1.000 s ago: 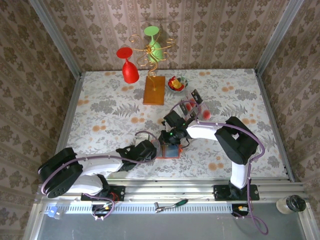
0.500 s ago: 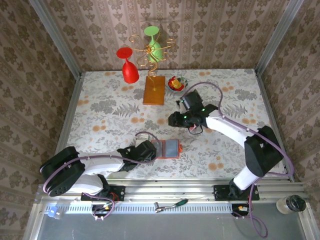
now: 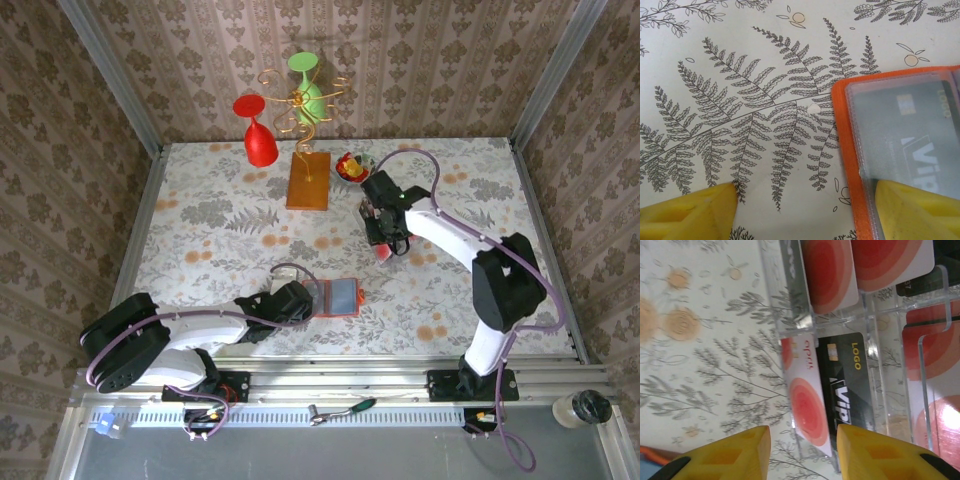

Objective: Put the credit cards into the card holder
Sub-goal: Pick up the credit card from the storage box.

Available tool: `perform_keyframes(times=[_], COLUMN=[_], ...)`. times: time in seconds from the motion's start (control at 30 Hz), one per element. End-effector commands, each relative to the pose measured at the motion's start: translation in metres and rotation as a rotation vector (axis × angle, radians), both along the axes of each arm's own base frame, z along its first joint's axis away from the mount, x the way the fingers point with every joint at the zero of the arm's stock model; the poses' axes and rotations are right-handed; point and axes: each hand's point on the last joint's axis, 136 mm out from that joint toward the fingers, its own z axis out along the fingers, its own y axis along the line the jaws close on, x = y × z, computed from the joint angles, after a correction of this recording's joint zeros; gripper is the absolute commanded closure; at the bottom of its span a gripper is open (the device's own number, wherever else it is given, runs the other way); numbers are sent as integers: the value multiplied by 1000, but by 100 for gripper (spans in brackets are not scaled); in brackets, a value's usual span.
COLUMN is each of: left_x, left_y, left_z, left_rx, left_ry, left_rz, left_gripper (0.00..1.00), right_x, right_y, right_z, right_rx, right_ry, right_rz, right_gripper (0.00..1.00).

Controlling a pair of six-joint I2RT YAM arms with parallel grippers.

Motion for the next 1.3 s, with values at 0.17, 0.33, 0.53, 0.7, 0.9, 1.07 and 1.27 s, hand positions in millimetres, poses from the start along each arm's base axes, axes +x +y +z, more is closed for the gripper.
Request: perform_keyframes(times=[0.17,0.33,0.53,0.7,0.9,1.07,1.27], left_x=[-1,-1,-1,-1,-1,-1,-1], left_y=[4,3,3,3,3,2,2], left_z=[-1,-1,-1,-1,-1,0,0], left_rx=[21,21,21,21,19,17,17], left_ry=[2,3,4,4,3,2,2], left_rz=[16,15,14,15,16,14,12], left_gripper=[25,25,25,25,25,25,25], right_x=[4,5,5,5,4,4,5], right_y=[-15,-15,-8,-1,3,6,7], right_z=[-12,-24,-37,-35,-30,-24,-20], right_rx=[-189,-218,-250,-235,-203,-173,-143], right_ry=[39,63,89,86,85,79,76], right_rz=[54,64,90,99,104,103,97], right_gripper=[63,65,66,69,75,77,80])
